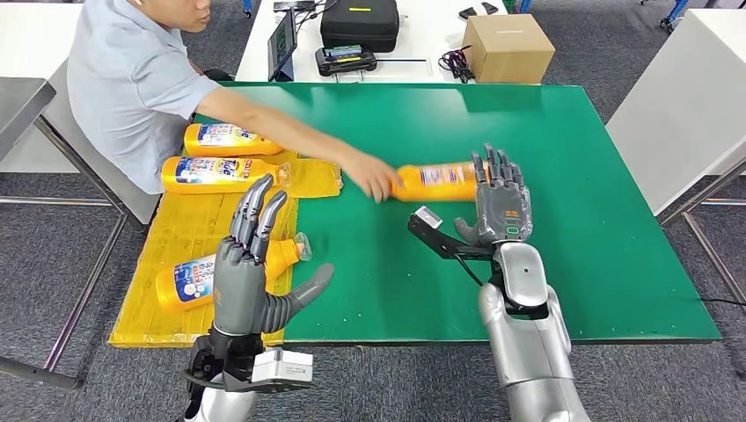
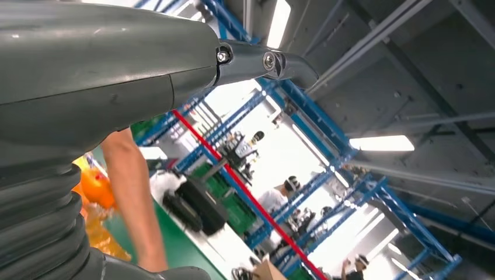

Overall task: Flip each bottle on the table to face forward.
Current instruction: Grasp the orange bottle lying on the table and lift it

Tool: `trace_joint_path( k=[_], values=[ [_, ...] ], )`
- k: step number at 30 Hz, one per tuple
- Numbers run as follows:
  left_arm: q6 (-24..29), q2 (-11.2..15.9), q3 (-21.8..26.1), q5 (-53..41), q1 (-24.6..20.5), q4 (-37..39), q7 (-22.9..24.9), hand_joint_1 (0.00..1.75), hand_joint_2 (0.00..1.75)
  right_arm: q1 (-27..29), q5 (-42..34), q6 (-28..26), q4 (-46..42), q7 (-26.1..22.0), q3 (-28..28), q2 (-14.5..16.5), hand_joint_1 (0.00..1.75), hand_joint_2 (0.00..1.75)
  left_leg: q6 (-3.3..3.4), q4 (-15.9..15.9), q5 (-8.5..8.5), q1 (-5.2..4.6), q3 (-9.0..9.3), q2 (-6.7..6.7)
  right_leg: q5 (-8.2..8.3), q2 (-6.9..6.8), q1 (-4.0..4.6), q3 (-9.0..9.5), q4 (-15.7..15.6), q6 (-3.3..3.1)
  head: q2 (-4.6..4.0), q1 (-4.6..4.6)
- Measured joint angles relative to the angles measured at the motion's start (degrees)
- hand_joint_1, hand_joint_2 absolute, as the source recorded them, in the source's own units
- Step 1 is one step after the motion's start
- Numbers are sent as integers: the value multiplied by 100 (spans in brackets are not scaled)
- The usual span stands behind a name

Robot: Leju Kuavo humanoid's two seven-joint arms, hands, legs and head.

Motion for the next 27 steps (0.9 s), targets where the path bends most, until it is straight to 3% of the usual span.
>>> trace_joint_path(
  k=[13,27],
  values=[
    [-293,-38,96,167,60,224,-64,0,175,-590,-45,366,1843,52,200,-181,0,175,0,0,0,1,-1,-2,0,-1,1,-1,1,0,0,-1],
    [-745,-60,192,555,167,315,217,0,175,-598,-256,506,2281,73,553,-260,0,175,0,0,0,1,0,-1,0,-1,1,-2,0,0,0,-2]
  ],
)
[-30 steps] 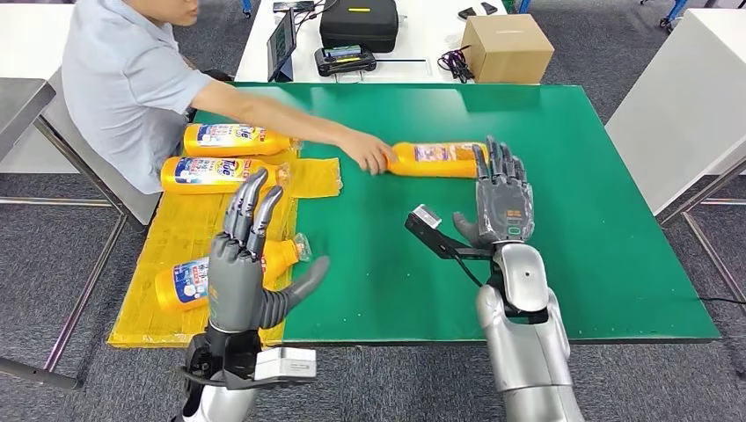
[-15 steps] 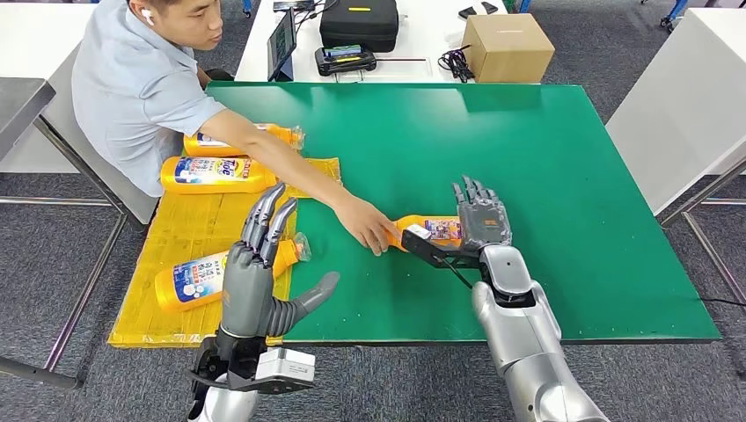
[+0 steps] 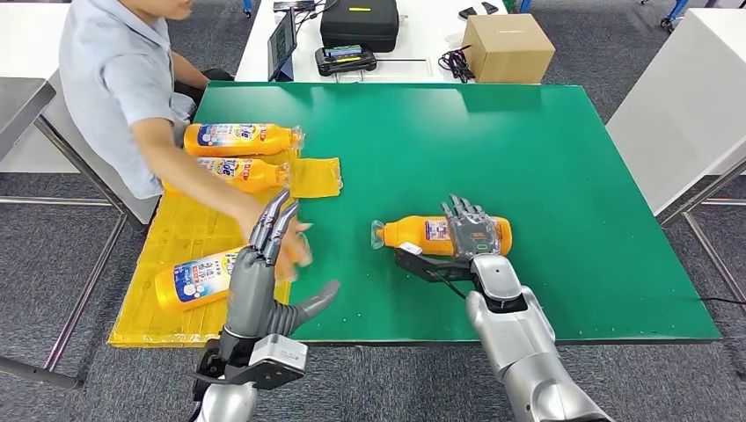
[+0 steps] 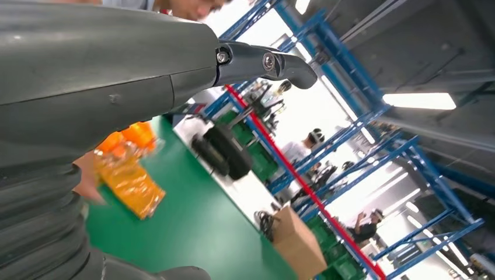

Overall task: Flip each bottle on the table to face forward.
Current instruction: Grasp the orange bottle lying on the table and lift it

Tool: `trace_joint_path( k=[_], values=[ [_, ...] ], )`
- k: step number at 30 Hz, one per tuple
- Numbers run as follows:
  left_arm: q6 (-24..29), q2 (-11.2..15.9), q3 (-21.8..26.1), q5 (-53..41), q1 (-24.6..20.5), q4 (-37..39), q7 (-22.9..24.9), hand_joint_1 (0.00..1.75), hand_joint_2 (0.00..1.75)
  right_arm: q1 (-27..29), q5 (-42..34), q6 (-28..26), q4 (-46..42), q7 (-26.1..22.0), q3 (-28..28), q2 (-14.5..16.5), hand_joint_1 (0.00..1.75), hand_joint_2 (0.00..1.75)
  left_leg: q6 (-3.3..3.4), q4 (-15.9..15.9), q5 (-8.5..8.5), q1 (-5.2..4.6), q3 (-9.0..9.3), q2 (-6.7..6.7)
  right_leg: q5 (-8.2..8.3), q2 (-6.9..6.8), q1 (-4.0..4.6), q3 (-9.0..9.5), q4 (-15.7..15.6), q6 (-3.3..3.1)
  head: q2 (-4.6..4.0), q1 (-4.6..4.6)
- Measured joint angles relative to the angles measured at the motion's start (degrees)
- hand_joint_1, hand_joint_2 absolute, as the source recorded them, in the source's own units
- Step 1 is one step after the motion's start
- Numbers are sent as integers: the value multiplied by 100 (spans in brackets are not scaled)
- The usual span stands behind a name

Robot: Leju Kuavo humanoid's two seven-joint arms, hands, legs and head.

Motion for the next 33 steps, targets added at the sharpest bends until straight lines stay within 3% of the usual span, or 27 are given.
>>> trace_joint_path(
  k=[11,17,33],
  values=[
    [-246,0,36,189,96,119,153,0,175,18,43,121,56,302,287,-136,0,175,0,0,0,-1,-2,0,0,0,-1,-2,0,0,0,0],
    [-579,0,2,399,68,235,202,0,175,-263,-15,55,543,326,304,-269,0,175,0,0,0,-1,-1,0,1,0,-1,-2,0,0,0,0],
    [-662,0,-43,317,26,400,198,0,175,-669,149,-72,1276,567,151,-338,0,175,0,1,0,-1,3,3,1,2,-1,0,0,1,0,-2]
  ],
)
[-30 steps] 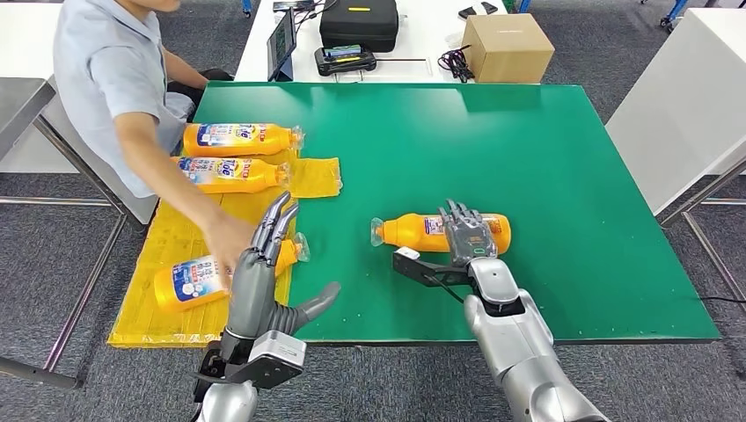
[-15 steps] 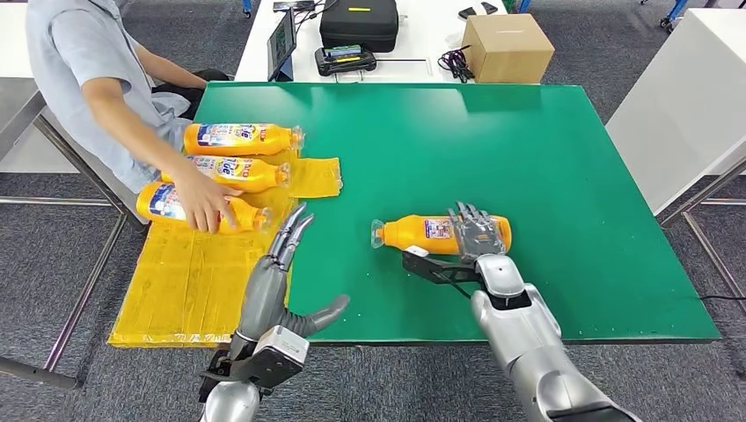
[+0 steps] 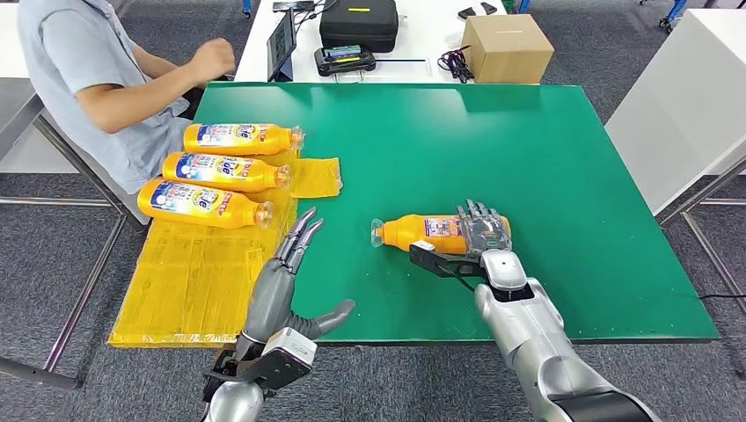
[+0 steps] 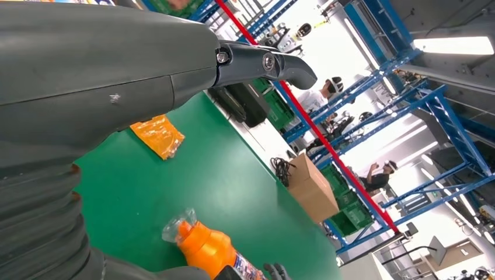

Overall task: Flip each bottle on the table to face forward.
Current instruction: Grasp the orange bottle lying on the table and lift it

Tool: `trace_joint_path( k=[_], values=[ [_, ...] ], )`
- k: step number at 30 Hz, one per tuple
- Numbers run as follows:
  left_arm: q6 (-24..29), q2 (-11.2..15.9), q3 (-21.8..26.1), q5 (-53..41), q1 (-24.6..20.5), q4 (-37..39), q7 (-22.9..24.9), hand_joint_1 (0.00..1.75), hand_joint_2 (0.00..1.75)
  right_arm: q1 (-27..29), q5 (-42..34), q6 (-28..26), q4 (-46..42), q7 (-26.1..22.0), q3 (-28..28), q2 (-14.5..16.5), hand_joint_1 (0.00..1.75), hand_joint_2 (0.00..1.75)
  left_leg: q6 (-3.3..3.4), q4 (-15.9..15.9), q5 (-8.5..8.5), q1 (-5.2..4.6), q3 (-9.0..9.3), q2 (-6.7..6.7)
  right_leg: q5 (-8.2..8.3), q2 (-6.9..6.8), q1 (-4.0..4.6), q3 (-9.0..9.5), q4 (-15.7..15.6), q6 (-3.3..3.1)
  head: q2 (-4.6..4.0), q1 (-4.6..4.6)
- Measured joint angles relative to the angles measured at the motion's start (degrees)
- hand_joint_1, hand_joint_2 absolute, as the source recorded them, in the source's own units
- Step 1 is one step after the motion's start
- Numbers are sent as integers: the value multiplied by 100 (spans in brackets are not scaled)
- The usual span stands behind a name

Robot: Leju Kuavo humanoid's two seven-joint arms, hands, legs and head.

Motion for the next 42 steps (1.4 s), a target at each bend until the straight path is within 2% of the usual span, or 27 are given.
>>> trace_joint_path(
  k=[17,18,19,21,22,23,30,35,37,42],
  values=[
    [-45,-2,-21,58,-216,353,15,0,175,-395,-69,85,768,-230,-215,4,0,175,0,0,0,0,39,3,0,1,1,35,-1,0,0,2],
    [-48,-2,-22,62,-228,369,14,0,175,-413,-67,97,803,-244,-218,4,10,175,0,0,0,0,43,4,0,1,1,39,-1,0,0,2],
    [-51,-3,-24,67,-238,386,11,0,175,-430,-72,112,835,-260,-221,4,45,175,0,0,0,0,47,4,0,2,1,43,-2,0,0,2],
    [-57,-4,-34,90,-258,420,3,0,175,-461,-102,152,905,-306,-239,1,132,175,0,0,0,0,52,5,0,2,1,47,-2,0,0,2],
    [-58,-4,-44,105,-269,441,-2,0,175,-472,-117,175,943,-327,-250,-2,165,175,0,0,0,0,54,5,0,2,1,49,-2,0,0,1],
    [-57,-4,-57,123,-280,462,-9,0,175,-479,-119,203,983,-349,-260,-7,174,175,0,0,0,0,55,5,0,2,1,49,-2,0,0,1],
    [-49,-4,-103,182,-342,580,-38,0,175,-562,-4,308,1174,-458,-263,-67,175,175,0,0,0,0,61,3,0,1,1,57,-2,0,0,1],
    [-24,-4,-119,226,-378,655,-79,0,175,-643,9,411,1254,-831,-210,-165,175,175,0,0,-1,0,64,2,0,1,1,59,-3,0,0,1],
    [-15,-4,-120,258,-388,675,-101,0,175,-654,-220,457,1268,-1065,-214,-211,175,175,0,0,-1,0,65,2,0,1,0,59,-3,0,0,2],
    [-25,-4,-122,521,-431,710,-123,0,175,-637,-1422,673,1269,-2080,-507,-356,175,175,1,1,-2,0,70,4,0,2,1,65,-4,0,0,2]
  ],
)
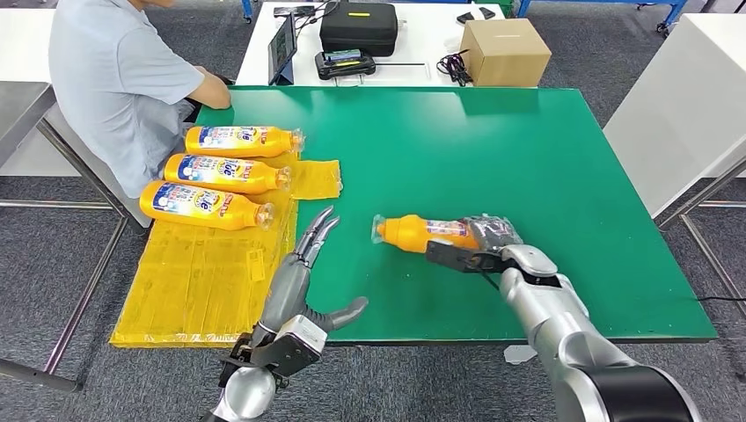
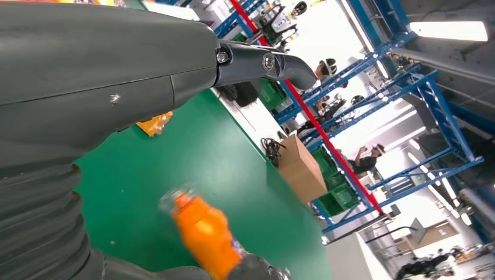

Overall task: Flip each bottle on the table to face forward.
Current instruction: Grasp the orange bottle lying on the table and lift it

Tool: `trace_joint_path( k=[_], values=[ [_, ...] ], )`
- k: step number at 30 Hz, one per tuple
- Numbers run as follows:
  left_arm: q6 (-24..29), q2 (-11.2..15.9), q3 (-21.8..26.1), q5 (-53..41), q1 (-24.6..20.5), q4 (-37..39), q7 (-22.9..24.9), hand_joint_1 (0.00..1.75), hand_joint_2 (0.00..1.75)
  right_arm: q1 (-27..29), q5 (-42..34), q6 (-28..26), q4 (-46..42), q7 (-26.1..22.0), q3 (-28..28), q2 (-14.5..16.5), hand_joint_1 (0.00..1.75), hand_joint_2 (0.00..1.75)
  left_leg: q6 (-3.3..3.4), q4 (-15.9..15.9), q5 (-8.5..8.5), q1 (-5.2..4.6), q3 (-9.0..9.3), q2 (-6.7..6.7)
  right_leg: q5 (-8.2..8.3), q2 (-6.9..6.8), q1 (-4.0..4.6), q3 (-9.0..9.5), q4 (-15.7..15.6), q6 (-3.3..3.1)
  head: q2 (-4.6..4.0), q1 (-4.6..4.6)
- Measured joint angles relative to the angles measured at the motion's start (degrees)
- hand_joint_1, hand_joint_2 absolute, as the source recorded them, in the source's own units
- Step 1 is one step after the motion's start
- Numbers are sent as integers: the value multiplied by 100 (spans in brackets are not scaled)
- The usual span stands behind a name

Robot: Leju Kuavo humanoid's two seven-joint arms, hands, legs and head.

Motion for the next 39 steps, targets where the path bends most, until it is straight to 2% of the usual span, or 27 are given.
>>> trace_joint_path(
  k=[3,8,10,12,15,19,23,33,39],
  values=[
    [-25,0,2,312,-20,38,42,0,175,64,-484,31,-43,-341,-187,-48,175,175,-2,0,-3,0,7,7,0,3,1,4,0,0,0,-1],
    [-45,0,14,810,-33,85,103,0,175,217,-1018,111,-214,-641,-350,-47,175,175,-4,-1,-5,4,16,23,0,8,5,10,0,0,0,0],
    [-21,0,39,1269,-22,86,173,0,175,420,-1522,165,-496,-857,-392,20,175,175,-4,-2,-5,8,15,22,0,8,10,14,0,-1,0,1],
    [16,-4,100,1791,0,86,288,0,175,828,-2127,249,-1115,-929,-395,212,175,175,-5,-3,-4,11,10,22,0,8,15,11,1,-1,0,1],
    [-1,-20,221,2631,37,104,506,0,175,1581,-2831,397,-2437,-697,-202,634,175,175,-8,-3,-2,17,-11,14,-1,6,19,-11,4,-3,0,-1],
    [-156,-30,367,3464,84,223,662,0,175,2262,-3232,384,-3881,-510,296,1049,175,175,-11,-3,0,25,-41,-2,-4,2,23,-37,7,-6,0,-2],
    [-279,-37,462,3846,85,429,738,0,175,2593,-3379,314,-4671,-550,742,1270,175,175,-11,-3,-1,22,-57,-1,-5,3,19,-51,6,-7,0,1],
    [-599,-62,593,4269,51,739,725,0,175,2801,-3472,307,-4999,-720,1376,1567,175,175,-10,-3,-1,18,-64,-1,-5,2,17,-59,5,-7,0,1],
    [-1087,-67,567,4757,29,750,351,0,175,2558,-3840,487,-4259,-855,1604,1709,175,175,-11,-3,-1,21,-64,0,-5,3,19,-61,5,-7,0,1]
  ],
)
